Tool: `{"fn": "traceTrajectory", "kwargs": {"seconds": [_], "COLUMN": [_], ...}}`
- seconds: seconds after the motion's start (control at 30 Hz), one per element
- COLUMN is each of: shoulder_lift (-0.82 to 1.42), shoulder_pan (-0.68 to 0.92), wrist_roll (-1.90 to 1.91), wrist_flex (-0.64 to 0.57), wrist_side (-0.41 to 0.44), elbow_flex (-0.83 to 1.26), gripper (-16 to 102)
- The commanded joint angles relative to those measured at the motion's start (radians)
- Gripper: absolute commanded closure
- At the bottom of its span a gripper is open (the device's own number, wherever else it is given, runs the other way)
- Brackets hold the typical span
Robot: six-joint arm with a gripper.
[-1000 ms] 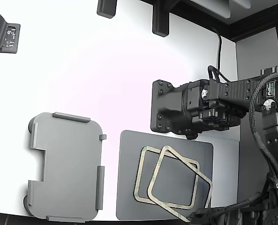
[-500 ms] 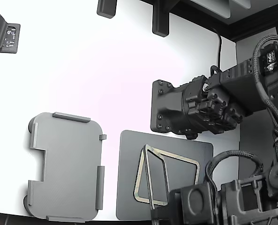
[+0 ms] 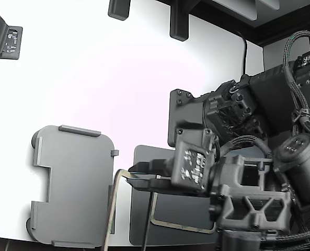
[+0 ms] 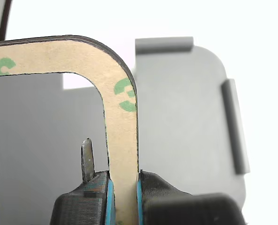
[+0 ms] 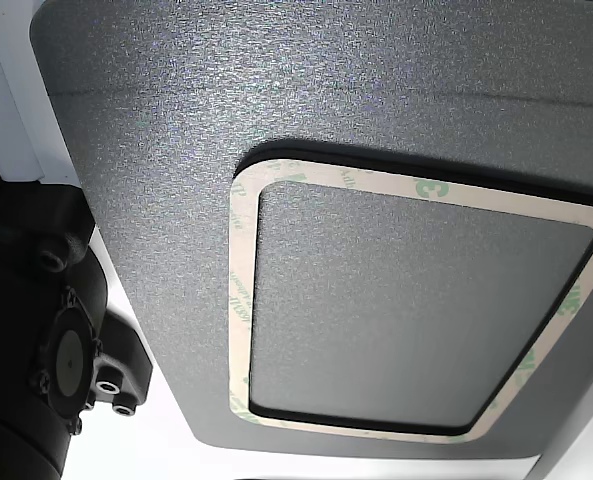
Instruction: Grab top frame and put it into gray box.
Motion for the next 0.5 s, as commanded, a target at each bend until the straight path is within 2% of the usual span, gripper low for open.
{"fn": "traceTrajectory", "kwargs": {"seconds": [0.0,0.1,0.23,0.37,0.47], "shoulder_lift": [-0.098,-0.186,-0.273,-0.327,-0.344], "shoulder_pan": [-0.124,-0.181,-0.249,-0.278,-0.304], "wrist_roll": [0.456,0.848,1.022,1.181,1.223], "wrist_flex": [0.075,0.129,0.19,0.218,0.225], "wrist_side": [-0.097,-0.158,-0.256,-0.291,-0.354], "elbow_flex": [-0.13,-0.212,-0.305,-0.356,-0.377], "gripper": [99,99,99,99,99]}}
